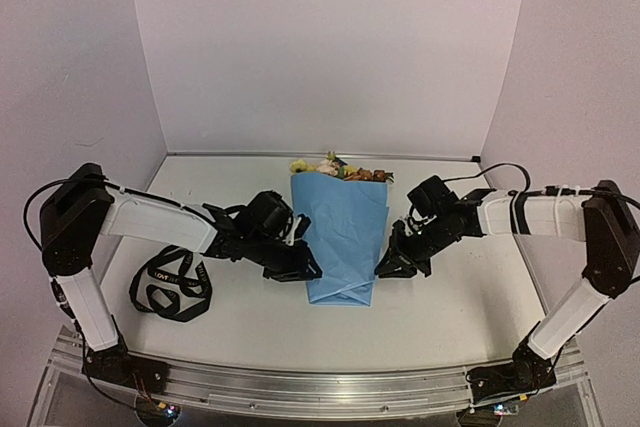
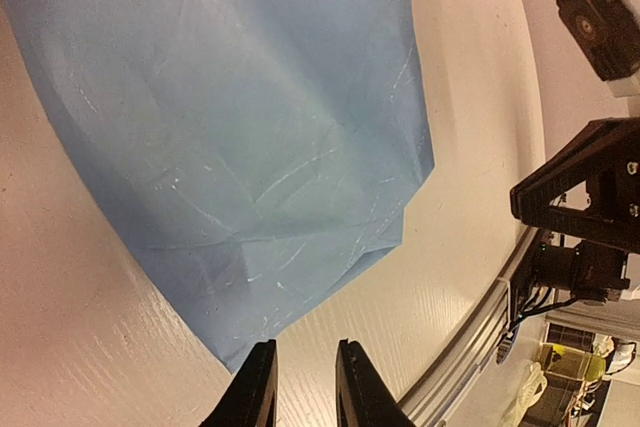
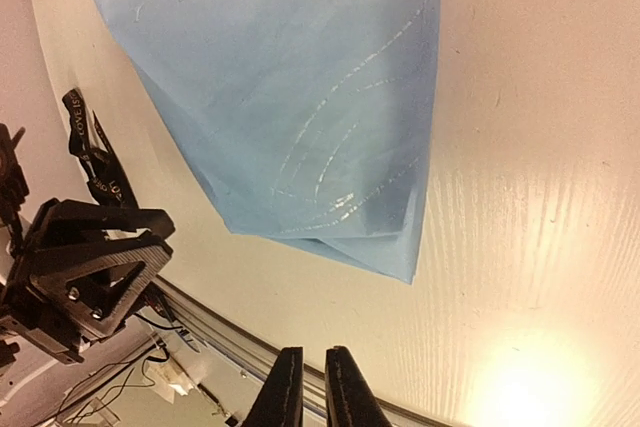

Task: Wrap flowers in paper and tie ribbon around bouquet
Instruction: Press the fold line of the folded wrapping paper, then pick up the ribbon from the corner of the board.

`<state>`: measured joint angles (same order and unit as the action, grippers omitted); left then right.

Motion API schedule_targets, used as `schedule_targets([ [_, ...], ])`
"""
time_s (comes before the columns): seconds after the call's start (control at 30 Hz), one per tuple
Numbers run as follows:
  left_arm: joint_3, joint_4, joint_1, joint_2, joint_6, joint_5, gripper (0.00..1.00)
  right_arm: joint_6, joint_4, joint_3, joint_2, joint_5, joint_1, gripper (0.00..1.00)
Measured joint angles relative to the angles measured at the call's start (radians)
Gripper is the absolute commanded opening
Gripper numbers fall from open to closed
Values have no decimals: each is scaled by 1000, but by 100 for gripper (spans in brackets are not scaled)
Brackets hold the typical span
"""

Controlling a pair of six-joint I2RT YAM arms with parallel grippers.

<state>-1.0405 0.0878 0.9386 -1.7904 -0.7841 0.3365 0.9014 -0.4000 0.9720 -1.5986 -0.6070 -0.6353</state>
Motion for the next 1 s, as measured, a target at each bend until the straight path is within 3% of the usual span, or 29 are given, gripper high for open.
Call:
schedule_targets([
  [0.1, -3, 17, -3, 22, -4, -30, 28, -25, -44, 2, 14, 13, 0, 15],
  [0.23, 16, 74, -18, 90, -45, -135, 38, -65, -108, 2, 44, 44, -5, 30],
  [0.43, 174, 243, -131, 375, -212, -416, 49, -149, -194, -11, 171, 144, -50, 46],
  [0.63, 278, 511, -196, 602, -404, -659, 58, -210, -228, -63, 252, 216, -93, 51],
  [0.87, 334, 620, -304, 629, -442, -746, 58, -254, -247, -85, 264, 263, -148, 53],
  [1.0, 333, 582, -379, 523, -380, -733, 58, -263, -245, -89, 273, 270, -161, 54],
])
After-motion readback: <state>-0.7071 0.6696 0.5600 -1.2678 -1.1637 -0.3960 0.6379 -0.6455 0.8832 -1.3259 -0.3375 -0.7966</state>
